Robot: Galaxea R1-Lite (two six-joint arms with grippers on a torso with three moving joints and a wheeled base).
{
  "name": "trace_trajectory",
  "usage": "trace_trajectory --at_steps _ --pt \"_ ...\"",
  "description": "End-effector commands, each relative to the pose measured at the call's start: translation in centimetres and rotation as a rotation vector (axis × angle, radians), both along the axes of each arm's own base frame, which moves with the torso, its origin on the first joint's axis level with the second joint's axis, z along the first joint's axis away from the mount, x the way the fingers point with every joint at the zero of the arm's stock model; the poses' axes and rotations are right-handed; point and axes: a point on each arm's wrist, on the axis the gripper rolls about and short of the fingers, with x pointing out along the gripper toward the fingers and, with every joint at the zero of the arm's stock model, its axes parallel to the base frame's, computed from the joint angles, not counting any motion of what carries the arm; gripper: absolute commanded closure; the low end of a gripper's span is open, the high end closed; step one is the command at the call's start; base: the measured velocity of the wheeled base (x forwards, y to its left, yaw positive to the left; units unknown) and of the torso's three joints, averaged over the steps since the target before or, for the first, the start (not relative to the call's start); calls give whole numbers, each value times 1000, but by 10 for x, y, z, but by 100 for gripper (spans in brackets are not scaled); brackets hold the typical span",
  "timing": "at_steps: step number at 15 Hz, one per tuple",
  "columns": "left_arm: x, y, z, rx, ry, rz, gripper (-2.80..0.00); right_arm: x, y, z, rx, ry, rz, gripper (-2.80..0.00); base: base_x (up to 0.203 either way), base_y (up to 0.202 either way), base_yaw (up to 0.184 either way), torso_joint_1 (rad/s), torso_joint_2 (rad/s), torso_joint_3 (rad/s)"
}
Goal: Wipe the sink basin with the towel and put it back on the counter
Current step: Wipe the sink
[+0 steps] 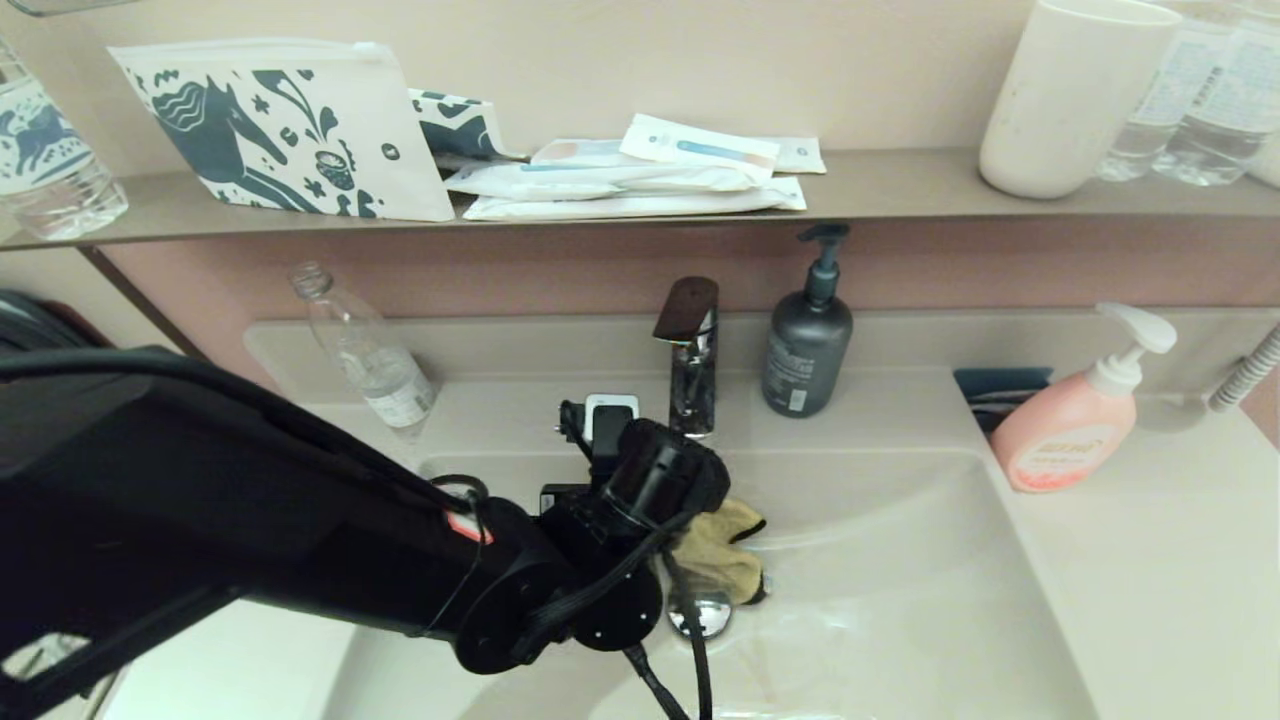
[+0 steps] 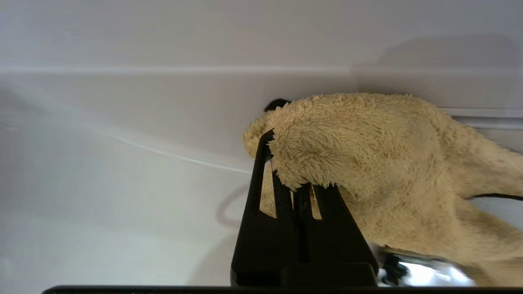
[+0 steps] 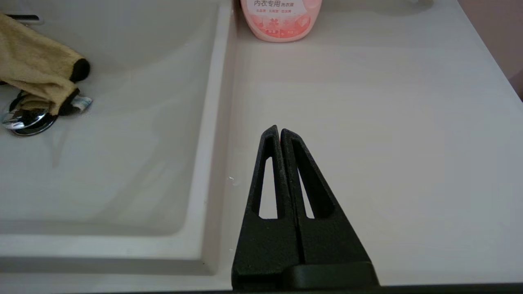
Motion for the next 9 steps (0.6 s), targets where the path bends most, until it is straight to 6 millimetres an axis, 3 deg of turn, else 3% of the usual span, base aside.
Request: trace_trajectory --at_steps 1,9 --pt "5 22 -4 5 -19 19 0 0 0 0 0 0 1 0 0 0 0 0 0 0" --pt "-10 88 24 16 -50 20 0 0 0 0 0 1 1 0 0 0 0 0 0 0"
